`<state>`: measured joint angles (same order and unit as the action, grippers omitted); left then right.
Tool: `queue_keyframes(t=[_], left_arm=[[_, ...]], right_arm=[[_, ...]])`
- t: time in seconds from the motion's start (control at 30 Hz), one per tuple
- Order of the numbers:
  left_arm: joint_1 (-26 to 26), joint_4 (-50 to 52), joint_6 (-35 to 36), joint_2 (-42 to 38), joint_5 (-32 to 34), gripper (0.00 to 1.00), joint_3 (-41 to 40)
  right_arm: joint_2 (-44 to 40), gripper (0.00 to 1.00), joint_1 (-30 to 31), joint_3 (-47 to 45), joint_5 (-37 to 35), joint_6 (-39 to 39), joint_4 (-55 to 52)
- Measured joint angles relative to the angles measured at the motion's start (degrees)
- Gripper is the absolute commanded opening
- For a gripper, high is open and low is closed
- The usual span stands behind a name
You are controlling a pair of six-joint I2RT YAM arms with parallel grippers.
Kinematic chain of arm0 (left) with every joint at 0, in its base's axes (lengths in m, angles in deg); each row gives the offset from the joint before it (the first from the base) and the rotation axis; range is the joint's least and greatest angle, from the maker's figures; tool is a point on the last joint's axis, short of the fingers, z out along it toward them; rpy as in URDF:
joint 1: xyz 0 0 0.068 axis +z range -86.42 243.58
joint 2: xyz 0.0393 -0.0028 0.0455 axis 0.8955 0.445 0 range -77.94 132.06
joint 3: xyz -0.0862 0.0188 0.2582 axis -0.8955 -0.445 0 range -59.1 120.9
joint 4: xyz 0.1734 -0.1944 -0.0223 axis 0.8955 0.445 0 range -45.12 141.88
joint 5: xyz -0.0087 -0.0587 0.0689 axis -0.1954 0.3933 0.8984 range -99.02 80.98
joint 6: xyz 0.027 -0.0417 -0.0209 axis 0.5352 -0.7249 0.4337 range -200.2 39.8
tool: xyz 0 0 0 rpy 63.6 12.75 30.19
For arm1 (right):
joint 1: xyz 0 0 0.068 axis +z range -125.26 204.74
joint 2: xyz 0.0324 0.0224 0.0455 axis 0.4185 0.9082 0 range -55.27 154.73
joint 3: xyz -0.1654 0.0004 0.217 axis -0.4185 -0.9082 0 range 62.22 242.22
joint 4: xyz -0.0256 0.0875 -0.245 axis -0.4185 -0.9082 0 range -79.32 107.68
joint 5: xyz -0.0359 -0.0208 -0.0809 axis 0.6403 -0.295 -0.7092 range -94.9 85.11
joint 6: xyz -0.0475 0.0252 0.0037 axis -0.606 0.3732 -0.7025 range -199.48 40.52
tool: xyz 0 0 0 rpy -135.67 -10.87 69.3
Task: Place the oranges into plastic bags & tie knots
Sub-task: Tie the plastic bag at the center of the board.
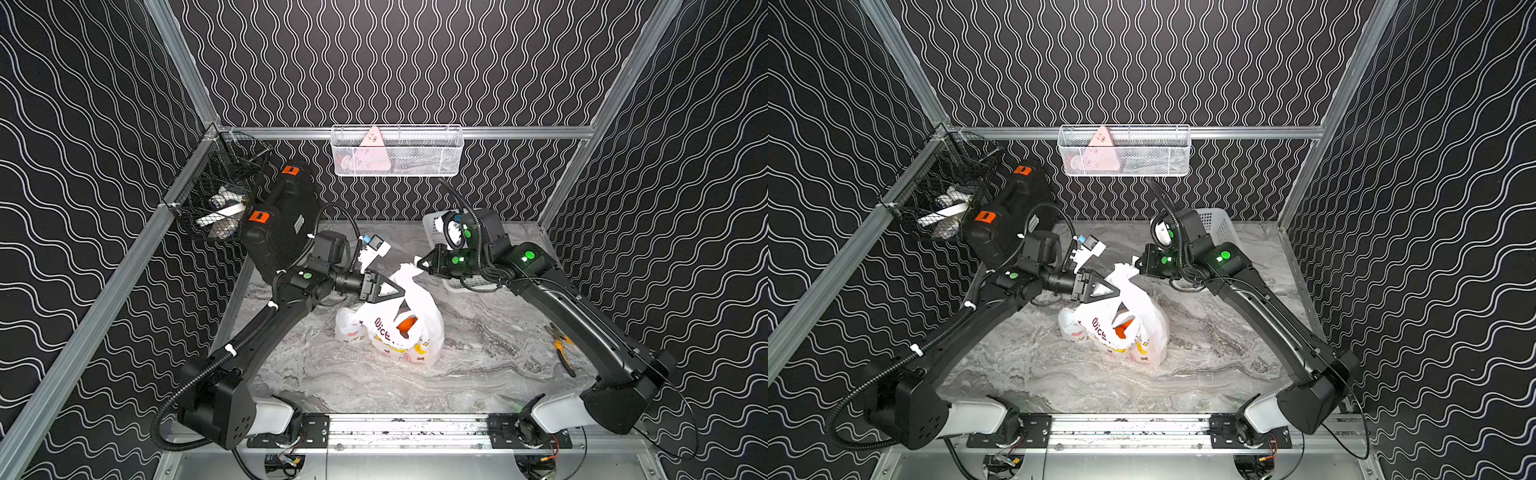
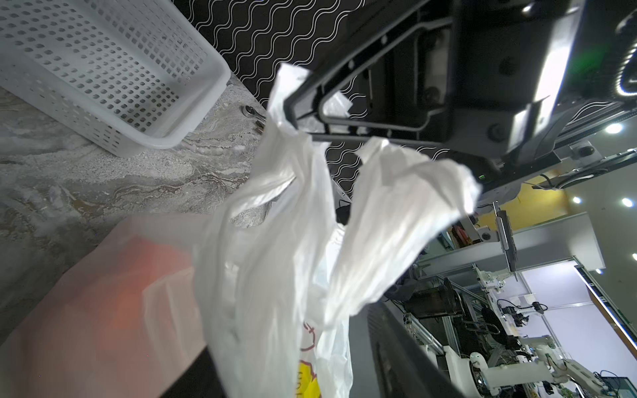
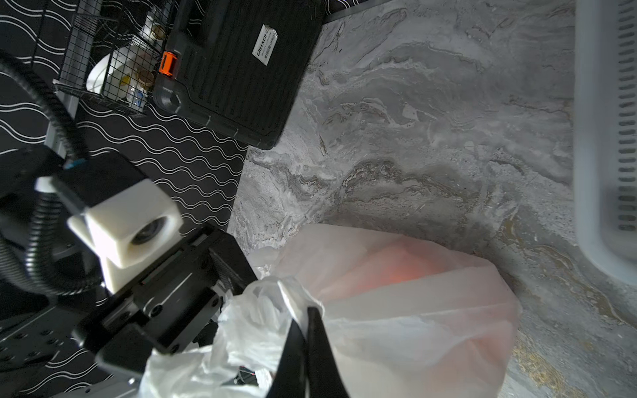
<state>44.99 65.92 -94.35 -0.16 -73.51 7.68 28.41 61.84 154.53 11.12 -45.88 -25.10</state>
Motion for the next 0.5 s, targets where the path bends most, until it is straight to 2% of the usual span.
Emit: queue_keyframes(t=[0.23,0.37,0.5], left_arm=[[0.00,3.67,3.56,0.46,4.76,0.78,4.13],[0.00,4.22,3.78,0.90,5.27,0.85,5.38],[0.00,4.17,3.78,0.83,5.60,0.87,5.51]], right_arm=[[0.55,0.00,0.02,-1.88,0.57,0.24,0.22],[0.55,0.00,0.02,-2.75,0.68,0.44,0.26],[0.68,0.00,0.02,-2.82,1.01,0.46,0.35]])
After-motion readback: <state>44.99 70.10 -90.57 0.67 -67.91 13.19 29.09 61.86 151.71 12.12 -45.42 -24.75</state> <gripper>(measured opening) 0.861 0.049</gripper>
